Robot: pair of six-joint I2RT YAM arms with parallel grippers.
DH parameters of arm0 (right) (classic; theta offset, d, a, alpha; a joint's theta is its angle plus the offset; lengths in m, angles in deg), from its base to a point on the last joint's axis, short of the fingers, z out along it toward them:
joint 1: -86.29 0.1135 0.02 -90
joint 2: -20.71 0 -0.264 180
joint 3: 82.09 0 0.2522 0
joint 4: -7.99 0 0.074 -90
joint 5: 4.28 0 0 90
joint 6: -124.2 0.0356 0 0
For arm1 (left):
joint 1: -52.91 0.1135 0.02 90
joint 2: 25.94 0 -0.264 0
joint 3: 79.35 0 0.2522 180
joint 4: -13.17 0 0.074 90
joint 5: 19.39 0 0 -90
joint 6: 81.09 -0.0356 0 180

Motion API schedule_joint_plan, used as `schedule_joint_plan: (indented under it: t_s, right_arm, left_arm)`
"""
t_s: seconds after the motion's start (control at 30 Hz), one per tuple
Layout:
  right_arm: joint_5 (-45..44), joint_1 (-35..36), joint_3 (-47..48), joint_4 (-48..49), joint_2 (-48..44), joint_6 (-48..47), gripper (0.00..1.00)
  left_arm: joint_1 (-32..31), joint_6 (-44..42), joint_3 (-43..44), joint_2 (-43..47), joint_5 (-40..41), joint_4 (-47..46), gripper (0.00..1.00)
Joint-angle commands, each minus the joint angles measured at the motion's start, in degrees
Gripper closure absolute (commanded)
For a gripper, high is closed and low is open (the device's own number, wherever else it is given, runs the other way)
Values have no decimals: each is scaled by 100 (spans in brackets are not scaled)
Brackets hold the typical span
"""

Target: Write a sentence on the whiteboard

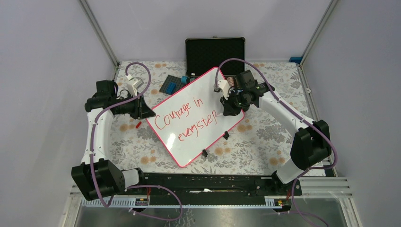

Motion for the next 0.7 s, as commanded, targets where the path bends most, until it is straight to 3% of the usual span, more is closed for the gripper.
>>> schedule_joint_plan:
  t_s: [0.0,0.43,0.67]
  right_arm:
    - [176,105,19,-73,-249,-70,100]
    - [146,231,77,-171,-287,-66,100]
    - [237,-76,163,-433,-452,-148,100]
  left_arm:
    - [-54,-257,-31,-103,164,-136,98]
    - [-53,-256,-42,-71,176,-137,98]
    - [-54,-245,-27,-65,175,-132,96]
